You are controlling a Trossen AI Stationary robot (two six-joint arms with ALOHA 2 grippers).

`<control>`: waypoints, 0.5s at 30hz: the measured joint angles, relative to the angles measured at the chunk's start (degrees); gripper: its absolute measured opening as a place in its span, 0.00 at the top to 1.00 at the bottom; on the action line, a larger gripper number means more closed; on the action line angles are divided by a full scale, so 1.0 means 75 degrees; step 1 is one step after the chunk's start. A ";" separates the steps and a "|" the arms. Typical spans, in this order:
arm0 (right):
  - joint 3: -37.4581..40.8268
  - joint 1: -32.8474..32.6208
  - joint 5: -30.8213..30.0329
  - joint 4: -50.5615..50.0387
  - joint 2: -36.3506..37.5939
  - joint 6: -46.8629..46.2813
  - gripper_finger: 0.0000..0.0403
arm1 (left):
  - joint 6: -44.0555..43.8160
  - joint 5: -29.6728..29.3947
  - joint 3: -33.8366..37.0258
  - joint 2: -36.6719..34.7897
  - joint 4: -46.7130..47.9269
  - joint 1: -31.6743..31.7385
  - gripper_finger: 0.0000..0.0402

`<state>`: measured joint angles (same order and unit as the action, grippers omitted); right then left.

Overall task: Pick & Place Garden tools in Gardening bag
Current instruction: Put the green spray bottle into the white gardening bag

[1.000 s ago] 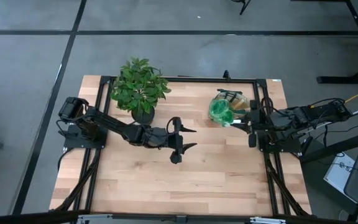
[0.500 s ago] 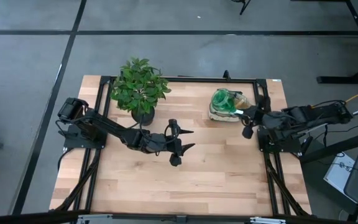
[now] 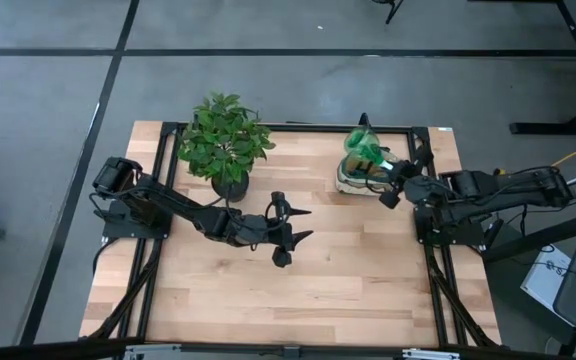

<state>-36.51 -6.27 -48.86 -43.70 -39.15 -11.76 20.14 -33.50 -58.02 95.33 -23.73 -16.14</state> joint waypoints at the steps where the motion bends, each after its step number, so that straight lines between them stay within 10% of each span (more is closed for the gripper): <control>1: 0.0031 0.0058 -0.0008 0.0004 -0.0062 -0.0185 0.87 | -0.0004 0.0000 0.0000 0.0000 0.0013 0.0000 0.40; 15: 0.0914 0.0311 -0.0198 0.0025 -0.0393 -0.3275 0.87 | 0.0003 0.0001 0.0000 0.0000 0.0205 0.0000 0.40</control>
<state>-29.66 -3.94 -50.35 -43.52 -42.10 -36.32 20.16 -33.49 -58.02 95.33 -22.19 -16.14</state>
